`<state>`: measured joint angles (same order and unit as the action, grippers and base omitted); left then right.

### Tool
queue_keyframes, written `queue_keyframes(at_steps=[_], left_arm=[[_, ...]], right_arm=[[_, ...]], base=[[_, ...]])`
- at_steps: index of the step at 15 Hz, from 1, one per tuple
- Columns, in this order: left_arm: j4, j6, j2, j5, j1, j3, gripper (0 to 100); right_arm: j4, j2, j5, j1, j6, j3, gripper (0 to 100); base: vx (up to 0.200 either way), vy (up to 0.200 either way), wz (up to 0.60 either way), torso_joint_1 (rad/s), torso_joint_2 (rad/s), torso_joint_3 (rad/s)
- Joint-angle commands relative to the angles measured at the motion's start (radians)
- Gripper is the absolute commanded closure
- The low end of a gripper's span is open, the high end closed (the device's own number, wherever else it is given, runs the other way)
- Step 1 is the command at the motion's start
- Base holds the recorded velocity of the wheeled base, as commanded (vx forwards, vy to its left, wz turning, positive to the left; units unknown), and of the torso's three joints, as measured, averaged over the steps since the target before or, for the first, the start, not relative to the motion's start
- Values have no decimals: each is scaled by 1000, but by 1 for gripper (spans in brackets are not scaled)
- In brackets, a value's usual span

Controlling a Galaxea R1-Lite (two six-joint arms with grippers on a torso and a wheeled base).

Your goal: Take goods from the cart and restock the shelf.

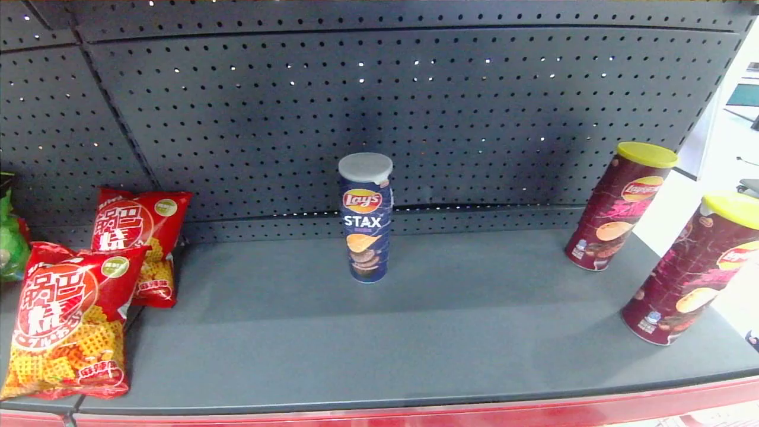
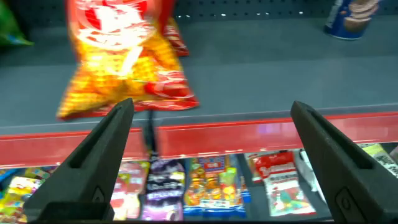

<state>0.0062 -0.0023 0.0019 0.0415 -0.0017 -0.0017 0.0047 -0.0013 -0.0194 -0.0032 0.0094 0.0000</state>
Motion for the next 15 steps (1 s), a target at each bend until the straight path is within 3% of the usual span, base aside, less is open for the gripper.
queue_keyframes(at_steps=[1,15], left_arm=[[0,-1,0,0,0,0,0],[0,-1,0,0,0,0,0]], right_arm=[[0,1,1,0,0,0,0],[0,1,1,0,0,0,0]], base=[[0,-200,0,12,2,-2],[0,-200,0,1,3,2]])
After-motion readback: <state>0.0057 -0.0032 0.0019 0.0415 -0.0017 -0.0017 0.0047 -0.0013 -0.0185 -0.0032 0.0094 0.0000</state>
